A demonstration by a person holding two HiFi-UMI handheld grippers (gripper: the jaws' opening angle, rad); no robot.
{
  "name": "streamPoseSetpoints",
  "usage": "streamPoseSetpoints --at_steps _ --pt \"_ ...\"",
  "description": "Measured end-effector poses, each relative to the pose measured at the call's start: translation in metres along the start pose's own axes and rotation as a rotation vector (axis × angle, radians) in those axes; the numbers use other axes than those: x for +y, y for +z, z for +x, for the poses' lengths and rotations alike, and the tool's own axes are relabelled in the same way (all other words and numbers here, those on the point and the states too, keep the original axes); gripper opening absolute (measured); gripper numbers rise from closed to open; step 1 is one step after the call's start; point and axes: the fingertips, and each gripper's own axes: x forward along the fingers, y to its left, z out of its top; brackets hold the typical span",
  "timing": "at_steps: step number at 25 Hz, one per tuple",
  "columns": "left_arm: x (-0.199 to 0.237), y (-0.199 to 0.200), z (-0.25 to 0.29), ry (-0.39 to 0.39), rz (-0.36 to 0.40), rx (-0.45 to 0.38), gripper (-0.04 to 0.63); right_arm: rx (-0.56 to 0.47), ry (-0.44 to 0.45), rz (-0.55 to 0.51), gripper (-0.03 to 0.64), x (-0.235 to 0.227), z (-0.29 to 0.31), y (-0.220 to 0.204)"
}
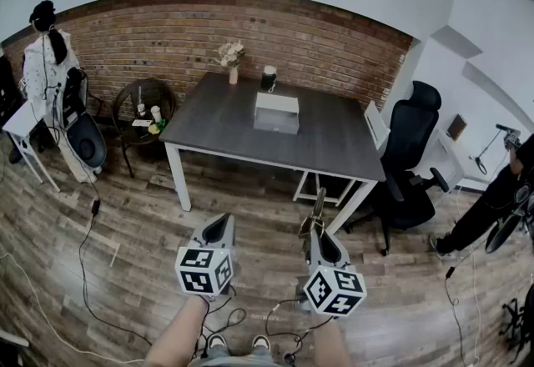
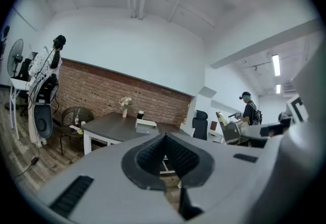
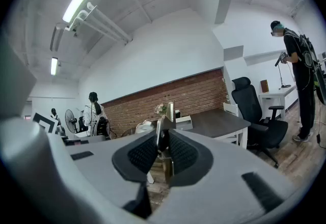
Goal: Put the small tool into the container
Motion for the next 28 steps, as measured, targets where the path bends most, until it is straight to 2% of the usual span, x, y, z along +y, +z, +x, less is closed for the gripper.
streamPoseSetpoints --at_steps 5,11,17,22,28 --pt "0.002 0.001 -0.007 -0.009 0.026 -0.001 -0.005 0.012 0.005 -0.004 0.054 0.009 -0.005 -0.006" --pt "0.008 0.001 -0.012 -0.011 0.056 0.002 -0.005 0.054 -0.031 -0.083 0.058 0.018 -0.004 -0.011" --pt "0.027 0.002 -0.026 -0.019 0.054 0.007 -0.005 0.047 -0.036 -0.05 0.061 0.037 -0.001 -0.017" --pt "0.031 -0.004 -0.038 -0.057 0.052 0.019 -0.005 0.034 -0.054 -0.023 0.061 0.051 -0.005 -0.025" --pt "0.04 -0.012 -0.025 -0.053 0.064 0.03 -0.005 0.028 -0.102 -0.015 0.06 0.041 -0.001 -0.032"
